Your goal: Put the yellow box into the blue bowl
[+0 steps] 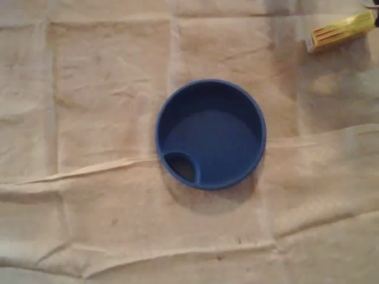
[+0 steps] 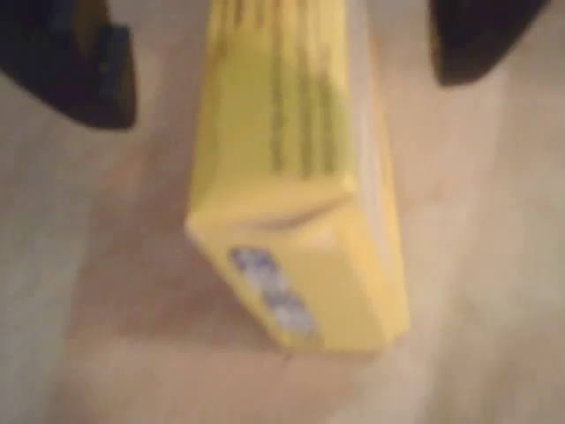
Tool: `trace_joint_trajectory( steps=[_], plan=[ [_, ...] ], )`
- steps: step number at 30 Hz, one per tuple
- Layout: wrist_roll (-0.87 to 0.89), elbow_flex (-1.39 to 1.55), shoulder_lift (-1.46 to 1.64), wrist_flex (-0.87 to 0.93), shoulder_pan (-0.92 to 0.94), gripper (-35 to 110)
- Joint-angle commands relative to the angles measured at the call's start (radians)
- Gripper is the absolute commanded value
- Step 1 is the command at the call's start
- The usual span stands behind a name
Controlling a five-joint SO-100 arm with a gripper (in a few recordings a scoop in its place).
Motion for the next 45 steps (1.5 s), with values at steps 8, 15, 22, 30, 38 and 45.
trace_joint_trajectory(
  steps=[8, 15, 22, 30, 38, 45],
  plan=[
    [0.014, -0.032, -0.097, -0.011, 0.005, 19],
    [0.012, -0.031, -0.104, -0.074, 0.005, 19],
    [0.012, -0.011, -0.094, -0.066, 0.005, 19],
    [0.012, -0.018, -0.092, -0.026, 0.006, 19],
    [0.002, -0.031, -0.048, -0.006, 0.052, 19],
    [0.002, -0.021, 0.014, 0.002, 0.049, 19]
  ],
)
